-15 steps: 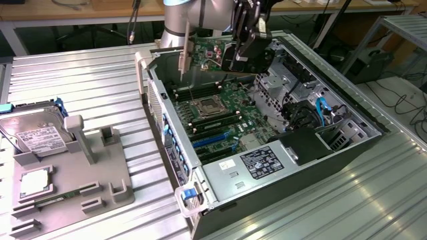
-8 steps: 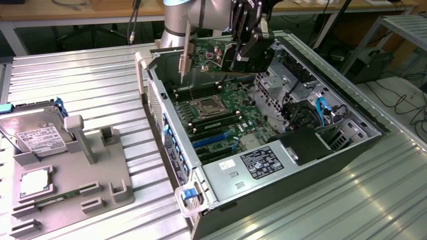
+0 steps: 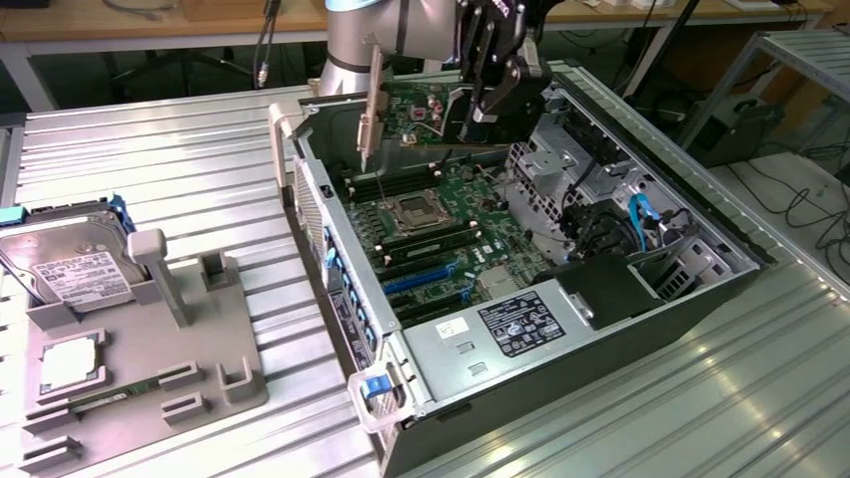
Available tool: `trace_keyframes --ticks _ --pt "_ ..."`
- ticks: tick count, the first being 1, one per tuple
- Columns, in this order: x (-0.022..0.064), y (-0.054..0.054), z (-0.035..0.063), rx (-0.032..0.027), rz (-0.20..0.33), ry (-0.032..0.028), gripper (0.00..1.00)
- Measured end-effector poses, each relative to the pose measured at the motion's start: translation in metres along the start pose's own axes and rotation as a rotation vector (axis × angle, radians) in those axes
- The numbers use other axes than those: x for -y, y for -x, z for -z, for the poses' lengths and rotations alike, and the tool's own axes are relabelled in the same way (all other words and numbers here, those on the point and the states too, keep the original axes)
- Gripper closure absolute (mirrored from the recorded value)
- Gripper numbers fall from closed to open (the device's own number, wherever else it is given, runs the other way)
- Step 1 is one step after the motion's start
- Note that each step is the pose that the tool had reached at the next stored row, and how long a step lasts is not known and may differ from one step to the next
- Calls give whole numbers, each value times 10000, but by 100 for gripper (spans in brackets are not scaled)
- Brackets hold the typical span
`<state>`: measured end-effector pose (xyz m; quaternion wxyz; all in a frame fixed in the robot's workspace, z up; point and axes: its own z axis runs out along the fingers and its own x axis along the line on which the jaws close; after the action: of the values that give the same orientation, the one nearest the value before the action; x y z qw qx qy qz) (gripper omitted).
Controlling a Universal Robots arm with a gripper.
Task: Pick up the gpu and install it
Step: 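Pick up the gpu and move the gpu toward the slot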
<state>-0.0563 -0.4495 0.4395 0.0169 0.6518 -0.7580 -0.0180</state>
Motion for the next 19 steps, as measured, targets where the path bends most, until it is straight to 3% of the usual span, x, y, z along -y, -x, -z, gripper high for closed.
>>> trace_keyframes --ticks 19 --pt "1 -6 0 -74 1543 -3 72"
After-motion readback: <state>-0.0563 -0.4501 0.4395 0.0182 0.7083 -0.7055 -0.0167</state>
